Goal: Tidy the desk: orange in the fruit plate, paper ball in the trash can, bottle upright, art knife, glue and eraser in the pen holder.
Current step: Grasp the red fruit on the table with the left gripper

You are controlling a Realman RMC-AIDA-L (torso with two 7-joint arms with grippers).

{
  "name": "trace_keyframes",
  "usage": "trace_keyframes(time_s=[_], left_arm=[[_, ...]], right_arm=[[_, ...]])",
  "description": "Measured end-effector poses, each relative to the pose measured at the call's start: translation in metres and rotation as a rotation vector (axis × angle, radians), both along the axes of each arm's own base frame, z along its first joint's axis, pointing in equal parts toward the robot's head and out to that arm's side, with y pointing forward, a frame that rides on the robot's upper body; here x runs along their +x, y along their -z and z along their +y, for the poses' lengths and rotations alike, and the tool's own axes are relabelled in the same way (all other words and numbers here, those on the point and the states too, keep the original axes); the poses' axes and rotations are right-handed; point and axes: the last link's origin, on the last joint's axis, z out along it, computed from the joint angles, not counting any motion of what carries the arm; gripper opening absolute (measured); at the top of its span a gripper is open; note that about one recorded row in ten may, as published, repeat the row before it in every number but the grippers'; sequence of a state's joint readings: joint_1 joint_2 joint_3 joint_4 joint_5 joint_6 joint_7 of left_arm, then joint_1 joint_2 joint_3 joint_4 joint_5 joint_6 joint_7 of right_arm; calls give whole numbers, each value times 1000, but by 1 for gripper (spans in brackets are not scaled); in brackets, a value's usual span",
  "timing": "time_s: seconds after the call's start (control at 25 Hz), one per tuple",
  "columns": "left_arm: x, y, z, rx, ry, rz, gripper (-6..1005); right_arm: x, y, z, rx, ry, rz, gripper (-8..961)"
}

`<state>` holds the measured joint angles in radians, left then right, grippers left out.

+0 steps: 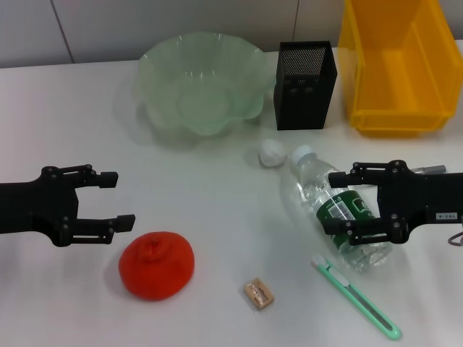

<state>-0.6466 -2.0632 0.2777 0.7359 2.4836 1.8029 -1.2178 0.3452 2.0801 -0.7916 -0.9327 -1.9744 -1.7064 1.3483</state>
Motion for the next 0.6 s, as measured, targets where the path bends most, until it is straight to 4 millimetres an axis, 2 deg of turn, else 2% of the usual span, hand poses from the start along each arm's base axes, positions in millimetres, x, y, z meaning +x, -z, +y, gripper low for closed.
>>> trace_keyframes(time_s=[0.6], left_arm=[[-1, 0, 1, 5, -3, 9, 834]], right_arm=[[-1, 1, 2, 5, -2, 3, 787]])
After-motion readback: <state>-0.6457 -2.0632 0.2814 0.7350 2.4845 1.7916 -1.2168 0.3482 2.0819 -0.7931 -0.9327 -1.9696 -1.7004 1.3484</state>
